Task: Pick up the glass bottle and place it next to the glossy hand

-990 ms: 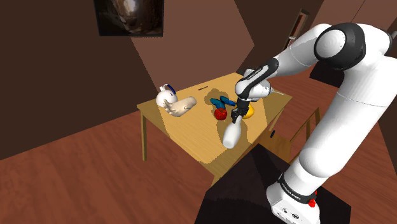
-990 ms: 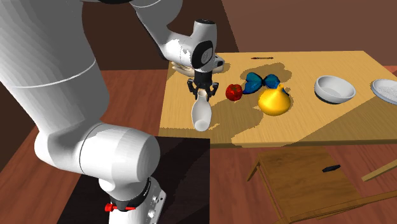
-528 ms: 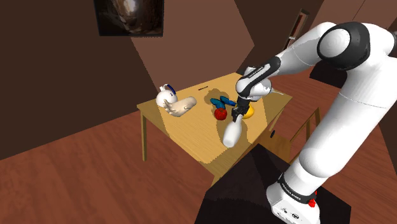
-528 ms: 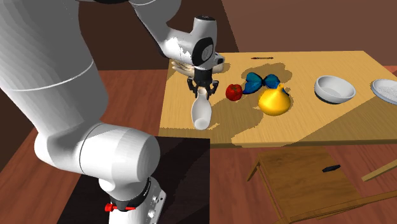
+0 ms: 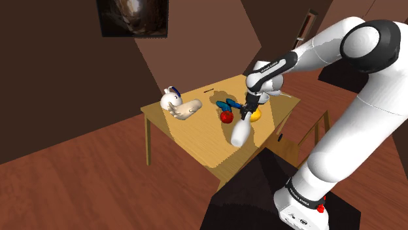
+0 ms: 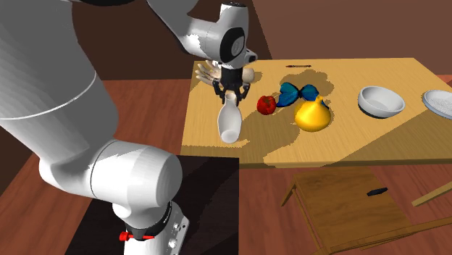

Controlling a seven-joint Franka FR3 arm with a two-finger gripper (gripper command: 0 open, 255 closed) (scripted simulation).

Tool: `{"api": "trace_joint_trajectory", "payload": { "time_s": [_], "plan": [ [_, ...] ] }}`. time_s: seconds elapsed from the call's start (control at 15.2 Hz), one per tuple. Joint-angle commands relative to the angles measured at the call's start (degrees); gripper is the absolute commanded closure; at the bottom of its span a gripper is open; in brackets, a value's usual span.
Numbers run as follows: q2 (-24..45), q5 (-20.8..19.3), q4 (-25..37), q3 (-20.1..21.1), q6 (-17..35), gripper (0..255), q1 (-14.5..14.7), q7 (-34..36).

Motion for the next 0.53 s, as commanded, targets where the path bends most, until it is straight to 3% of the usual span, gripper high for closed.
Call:
{"api": "trace_joint_trajectory", "payload": {
  "time_s": [0.0,0.46],
  "plan": [
    [-1.4,-0.6,0.4,0.0,-1.7,255,0.0,0.5],
    [-5.3,-2.0,2.3,0.2,-7.4,255,0.0,1.5]
  ]
}}
